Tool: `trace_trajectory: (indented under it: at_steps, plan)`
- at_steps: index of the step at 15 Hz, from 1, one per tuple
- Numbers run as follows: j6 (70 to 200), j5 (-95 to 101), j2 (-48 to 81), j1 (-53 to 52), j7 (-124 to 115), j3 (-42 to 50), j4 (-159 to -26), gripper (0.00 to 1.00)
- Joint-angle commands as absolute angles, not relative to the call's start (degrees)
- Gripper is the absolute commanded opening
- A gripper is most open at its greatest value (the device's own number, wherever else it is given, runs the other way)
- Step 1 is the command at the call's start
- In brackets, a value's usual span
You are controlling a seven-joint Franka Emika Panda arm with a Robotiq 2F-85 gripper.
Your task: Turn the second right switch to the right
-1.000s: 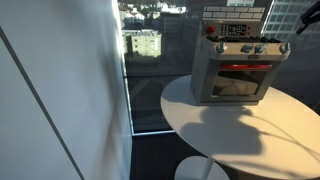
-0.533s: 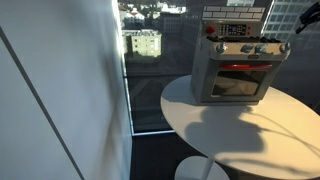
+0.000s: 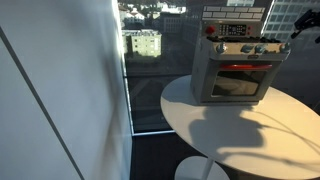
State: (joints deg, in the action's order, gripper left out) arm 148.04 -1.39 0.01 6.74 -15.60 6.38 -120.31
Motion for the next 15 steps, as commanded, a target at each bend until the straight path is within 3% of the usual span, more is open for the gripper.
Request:
trace_trajectory:
  at_steps: [1,15]
  plan:
    - [148.0,0.0,1.7,6.8,-13.5,6.6,-118.3,1.0]
    - [149.1,0.4,1.8,6.5,-14.1,6.5,-119.3,1.0]
